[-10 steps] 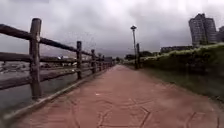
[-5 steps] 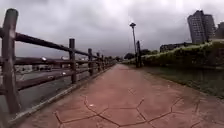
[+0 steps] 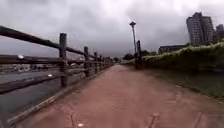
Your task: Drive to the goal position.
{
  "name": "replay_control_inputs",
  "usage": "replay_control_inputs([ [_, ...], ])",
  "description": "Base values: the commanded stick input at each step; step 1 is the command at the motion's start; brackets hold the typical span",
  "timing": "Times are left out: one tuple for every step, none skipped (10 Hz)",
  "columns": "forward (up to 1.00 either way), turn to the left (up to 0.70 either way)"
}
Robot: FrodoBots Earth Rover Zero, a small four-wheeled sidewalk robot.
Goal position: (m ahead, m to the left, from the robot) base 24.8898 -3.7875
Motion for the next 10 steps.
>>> replay_control_inputs([
  [1.0,0.0],
  [1.0,0.0],
  [1.0,0.0],
  [1.0,0.0],
  [1.0,0.0],
  [1.0,-0.03],
  [1.0,-0.32],
  [1.0,-0.4],
  [1.0,-0.03],
  [1.0,0.0],
])
